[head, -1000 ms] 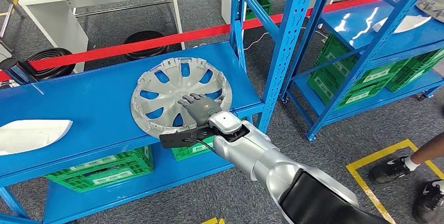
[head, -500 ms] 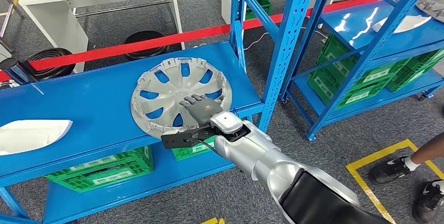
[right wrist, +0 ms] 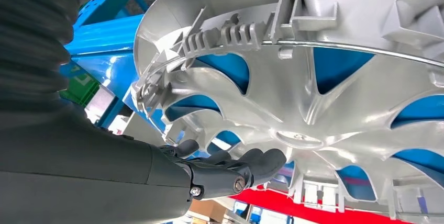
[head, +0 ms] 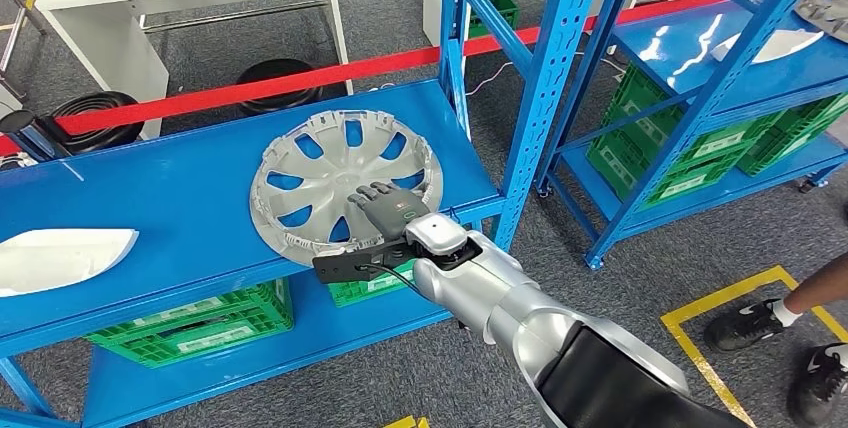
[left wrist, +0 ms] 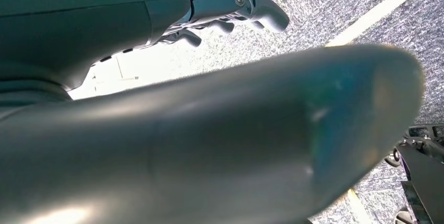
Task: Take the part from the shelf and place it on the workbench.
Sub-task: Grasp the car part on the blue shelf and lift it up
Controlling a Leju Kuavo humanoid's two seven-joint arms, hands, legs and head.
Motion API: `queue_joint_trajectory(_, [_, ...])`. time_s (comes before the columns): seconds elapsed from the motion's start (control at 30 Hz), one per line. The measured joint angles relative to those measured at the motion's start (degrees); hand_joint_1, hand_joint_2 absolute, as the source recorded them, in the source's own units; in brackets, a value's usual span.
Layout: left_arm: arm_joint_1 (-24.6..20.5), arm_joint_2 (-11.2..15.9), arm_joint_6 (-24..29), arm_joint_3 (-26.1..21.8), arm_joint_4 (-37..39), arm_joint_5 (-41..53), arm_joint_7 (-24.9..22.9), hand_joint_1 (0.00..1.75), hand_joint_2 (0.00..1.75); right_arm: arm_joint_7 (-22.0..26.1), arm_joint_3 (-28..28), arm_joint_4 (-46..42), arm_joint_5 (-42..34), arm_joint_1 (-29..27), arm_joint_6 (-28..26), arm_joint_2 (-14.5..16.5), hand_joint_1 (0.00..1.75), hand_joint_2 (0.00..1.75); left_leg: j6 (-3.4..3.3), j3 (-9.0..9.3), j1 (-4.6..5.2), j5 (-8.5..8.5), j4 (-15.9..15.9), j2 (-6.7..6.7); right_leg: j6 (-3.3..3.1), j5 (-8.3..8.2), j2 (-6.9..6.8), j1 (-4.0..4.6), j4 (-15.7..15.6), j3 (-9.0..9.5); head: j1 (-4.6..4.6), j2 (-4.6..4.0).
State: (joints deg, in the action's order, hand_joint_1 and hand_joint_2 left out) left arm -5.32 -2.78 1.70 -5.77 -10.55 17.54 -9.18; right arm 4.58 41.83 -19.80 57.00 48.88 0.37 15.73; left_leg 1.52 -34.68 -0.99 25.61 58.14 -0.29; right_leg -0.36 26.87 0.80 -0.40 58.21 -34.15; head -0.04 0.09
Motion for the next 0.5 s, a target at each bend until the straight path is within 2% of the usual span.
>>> queue_joint_trajectory(0.5, [-0.1, 0.0, 0.0, 0.0, 0.0, 1.0, 0.0, 0.00, 0.00, 0.0, 0.0, 0.4, -1.9, -1.6, 1.3, 0.0, 0.00, 1.75, 0.00, 0.00, 0.00, 0.00, 0.0, 0.00, 0.00, 0.00, 0.00, 0.00, 0.0, 0.00, 0.01, 0.00])
